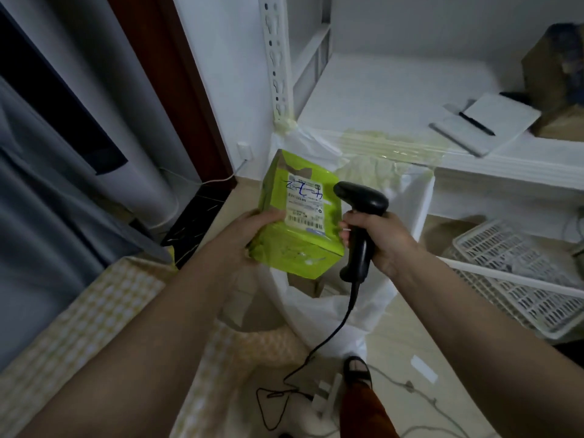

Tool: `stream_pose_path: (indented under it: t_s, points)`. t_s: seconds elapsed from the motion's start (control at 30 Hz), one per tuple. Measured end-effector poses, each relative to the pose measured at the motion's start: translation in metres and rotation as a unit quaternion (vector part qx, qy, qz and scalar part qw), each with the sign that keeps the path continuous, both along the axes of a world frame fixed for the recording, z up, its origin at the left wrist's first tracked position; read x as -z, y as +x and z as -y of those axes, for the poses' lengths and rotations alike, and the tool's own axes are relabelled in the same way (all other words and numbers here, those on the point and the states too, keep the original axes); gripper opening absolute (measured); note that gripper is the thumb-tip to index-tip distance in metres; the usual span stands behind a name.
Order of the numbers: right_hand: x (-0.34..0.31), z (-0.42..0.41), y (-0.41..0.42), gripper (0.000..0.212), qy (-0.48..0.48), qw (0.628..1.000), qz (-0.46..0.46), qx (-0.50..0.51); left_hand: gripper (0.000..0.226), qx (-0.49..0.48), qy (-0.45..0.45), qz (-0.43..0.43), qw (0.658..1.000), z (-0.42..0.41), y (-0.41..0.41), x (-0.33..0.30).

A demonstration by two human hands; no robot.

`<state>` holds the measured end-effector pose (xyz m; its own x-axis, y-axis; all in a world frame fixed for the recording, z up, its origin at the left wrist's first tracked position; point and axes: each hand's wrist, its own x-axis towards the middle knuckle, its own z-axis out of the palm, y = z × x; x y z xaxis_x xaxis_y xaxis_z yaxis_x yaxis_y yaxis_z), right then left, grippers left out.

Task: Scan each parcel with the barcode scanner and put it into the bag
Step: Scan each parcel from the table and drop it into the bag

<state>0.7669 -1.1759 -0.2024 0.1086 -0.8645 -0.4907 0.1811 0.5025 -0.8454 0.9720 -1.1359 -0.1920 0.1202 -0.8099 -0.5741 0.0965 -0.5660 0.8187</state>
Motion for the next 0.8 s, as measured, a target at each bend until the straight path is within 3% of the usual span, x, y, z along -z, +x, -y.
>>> stream_pose_path:
  t_s: [0.33,0.4,0.5,0.67,0.8]
  points:
    - [0.067,0.135,-0.027,0.007,0.061,0.998,-0.017,-0.022,0.111,-0.027,0.063,0.022,0.997,0.145,-0.059,0.083]
    - [0.085,0.149,-0.036,0.006,0.093,0.995,-0.018,-0.021,0.113,-0.03,0.085,0.046,0.995,0.156,-0.072,0.113]
    - [0.112,0.165,-0.046,0.008,0.142,0.99,-0.018,-0.016,0.084,-0.041,0.128,0.106,0.985,0.16,-0.083,0.162]
    - [0.144,0.183,-0.056,0.01,0.184,0.983,-0.011,-0.017,0.119,0.046,0.241,0.326,0.913,0.155,-0.085,0.225]
    - [0.161,0.193,-0.061,0.014,0.2,0.98,0.003,-0.016,0.131,0.099,0.238,0.367,0.894,0.152,-0.102,0.253]
